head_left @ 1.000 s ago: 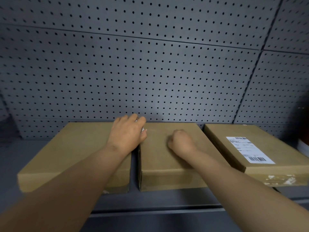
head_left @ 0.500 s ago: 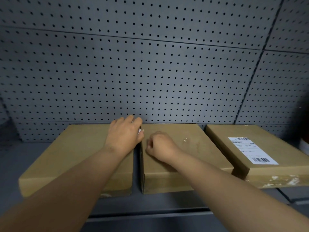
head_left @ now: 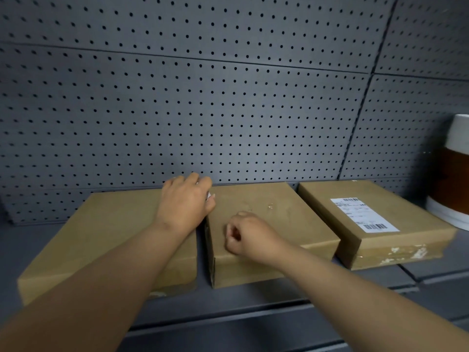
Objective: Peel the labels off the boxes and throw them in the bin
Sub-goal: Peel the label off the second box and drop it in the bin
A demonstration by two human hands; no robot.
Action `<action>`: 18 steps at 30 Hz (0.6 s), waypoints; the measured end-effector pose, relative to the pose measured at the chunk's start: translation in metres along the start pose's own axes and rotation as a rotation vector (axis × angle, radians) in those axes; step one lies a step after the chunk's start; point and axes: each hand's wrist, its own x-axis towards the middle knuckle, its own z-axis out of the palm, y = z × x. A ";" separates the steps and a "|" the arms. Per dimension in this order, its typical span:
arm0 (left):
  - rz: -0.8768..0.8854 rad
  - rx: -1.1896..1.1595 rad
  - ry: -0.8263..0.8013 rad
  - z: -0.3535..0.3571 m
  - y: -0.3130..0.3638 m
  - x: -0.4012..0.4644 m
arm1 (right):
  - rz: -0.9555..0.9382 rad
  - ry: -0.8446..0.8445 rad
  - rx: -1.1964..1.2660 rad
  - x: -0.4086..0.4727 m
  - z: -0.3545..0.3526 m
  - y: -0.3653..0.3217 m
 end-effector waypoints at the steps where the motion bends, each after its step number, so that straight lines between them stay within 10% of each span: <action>1: 0.005 0.001 0.005 0.000 0.000 0.000 | 0.027 -0.009 0.013 -0.004 -0.006 0.011; 11: 0.072 -0.060 0.069 -0.007 0.018 0.005 | 0.615 0.227 -0.045 -0.011 -0.053 0.099; 18: 0.068 -0.214 0.124 -0.017 0.056 0.028 | 0.587 0.326 0.099 -0.010 -0.071 0.114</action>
